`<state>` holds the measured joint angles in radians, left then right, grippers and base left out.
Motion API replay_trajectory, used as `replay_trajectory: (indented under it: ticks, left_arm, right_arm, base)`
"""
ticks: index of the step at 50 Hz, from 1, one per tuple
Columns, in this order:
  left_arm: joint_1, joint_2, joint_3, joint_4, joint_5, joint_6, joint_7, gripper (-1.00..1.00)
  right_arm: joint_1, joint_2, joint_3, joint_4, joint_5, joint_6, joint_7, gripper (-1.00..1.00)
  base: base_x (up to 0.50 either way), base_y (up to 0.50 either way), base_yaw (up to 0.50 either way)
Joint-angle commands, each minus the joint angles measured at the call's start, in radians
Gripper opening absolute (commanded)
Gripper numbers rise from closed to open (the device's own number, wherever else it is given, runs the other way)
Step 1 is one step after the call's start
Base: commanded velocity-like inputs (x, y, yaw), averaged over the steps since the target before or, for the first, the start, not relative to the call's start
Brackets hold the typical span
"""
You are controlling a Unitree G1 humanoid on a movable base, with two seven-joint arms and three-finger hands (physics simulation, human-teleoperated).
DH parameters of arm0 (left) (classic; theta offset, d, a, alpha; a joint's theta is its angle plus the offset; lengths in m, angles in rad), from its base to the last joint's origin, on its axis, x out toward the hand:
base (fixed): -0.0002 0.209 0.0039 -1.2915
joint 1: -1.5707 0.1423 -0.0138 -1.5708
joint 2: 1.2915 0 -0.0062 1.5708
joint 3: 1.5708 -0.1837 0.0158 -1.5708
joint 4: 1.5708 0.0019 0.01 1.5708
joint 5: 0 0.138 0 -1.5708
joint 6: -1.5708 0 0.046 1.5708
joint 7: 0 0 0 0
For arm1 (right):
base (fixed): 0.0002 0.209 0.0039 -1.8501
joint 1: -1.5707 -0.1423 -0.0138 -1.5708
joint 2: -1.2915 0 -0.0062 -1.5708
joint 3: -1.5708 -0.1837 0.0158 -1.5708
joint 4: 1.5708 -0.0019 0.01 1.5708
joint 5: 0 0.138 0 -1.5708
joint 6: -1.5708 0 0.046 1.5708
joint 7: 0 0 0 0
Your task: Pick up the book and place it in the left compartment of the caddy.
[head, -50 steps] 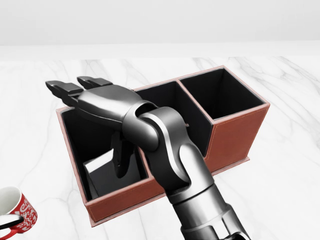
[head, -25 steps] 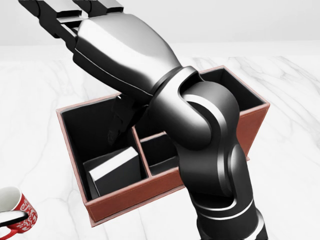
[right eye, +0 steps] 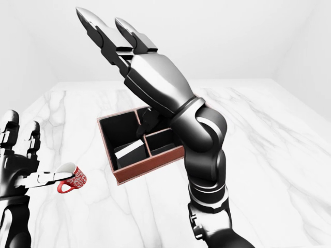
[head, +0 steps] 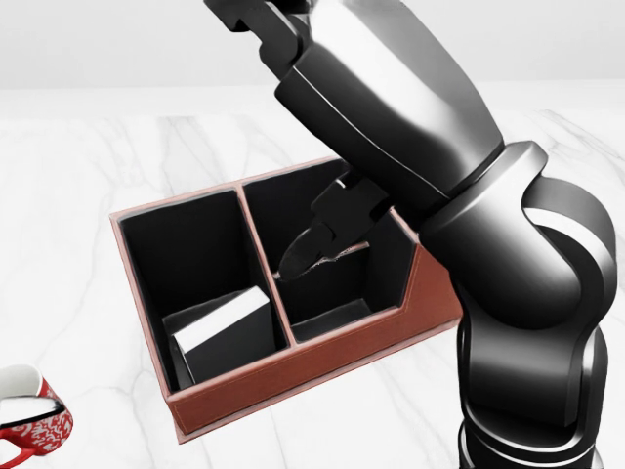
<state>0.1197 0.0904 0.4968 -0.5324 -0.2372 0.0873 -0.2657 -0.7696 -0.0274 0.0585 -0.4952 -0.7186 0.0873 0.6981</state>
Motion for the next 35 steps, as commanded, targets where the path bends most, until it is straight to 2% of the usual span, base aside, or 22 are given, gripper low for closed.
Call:
replay_trajectory:
  ticks: [1, 11, 18, 25, 34, 35]
  left_arm:
    - [-0.009, -0.012, -0.026, -0.104, 0.009, 0.0, 0.01, 1.0]
    - [0.0, -0.028, -0.04, -0.155, 0.012, 0.0, 0.014, 1.0]
    - [0.001, -0.038, -0.05, -0.207, 0.007, 0.0, 0.026, 1.0]
    - [0.004, -0.045, -0.058, -0.232, 0.004, 0.0, 0.034, 1.0]
    - [-0.002, -0.044, -0.029, -0.33, -0.025, 0.0, 0.048, 1.0]
    - [0.007, -0.046, -0.024, -0.354, -0.03, 0.0, 0.047, 1.0]
  right_arm:
    - [0.121, -0.065, -0.041, -0.144, 0.127, 0.0, 0.0, 1.0]
    - [0.198, -0.105, -0.074, -0.149, 0.234, 0.0, 0.0, 1.0]
    - [0.296, -0.123, -0.114, -0.149, 0.331, 0.0, 0.0, 1.0]
    - [0.309, -0.162, -0.164, -0.182, 0.412, 0.0, -0.037, 1.0]
    - [0.373, -0.25, -0.309, -0.354, 0.577, 0.0, -0.112, 1.0]
    - [0.376, -0.262, -0.347, -0.381, 0.609, 0.0, -0.122, 1.0]
  base:
    - [0.0, 0.0, 0.0]
    - [0.0, 0.0, 0.0]
    - [0.0, 0.0, 0.0]
    - [0.0, 0.0, 0.0]
    - [0.0, 0.0, 0.0]
    - [0.0, 0.0, 0.0]
